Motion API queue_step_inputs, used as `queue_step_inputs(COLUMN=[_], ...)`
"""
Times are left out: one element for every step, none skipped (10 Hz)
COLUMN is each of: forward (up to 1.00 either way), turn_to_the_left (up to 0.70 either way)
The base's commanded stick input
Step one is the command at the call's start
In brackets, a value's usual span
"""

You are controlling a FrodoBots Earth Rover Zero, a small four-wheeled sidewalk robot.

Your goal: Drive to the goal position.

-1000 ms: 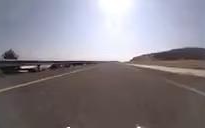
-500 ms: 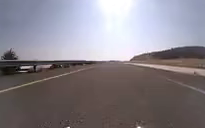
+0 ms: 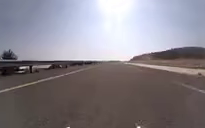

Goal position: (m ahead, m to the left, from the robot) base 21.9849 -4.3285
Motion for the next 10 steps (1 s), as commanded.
queue_step_inputs(forward=[0.7,0.7,0.7,0.7,0.7,0.7,0.7,0.7,0.7,0.7], turn_to_the_left=[0.0,0.0,0.0,0.0,0.0,0.0,0.0,0.0,0.0,0.0])
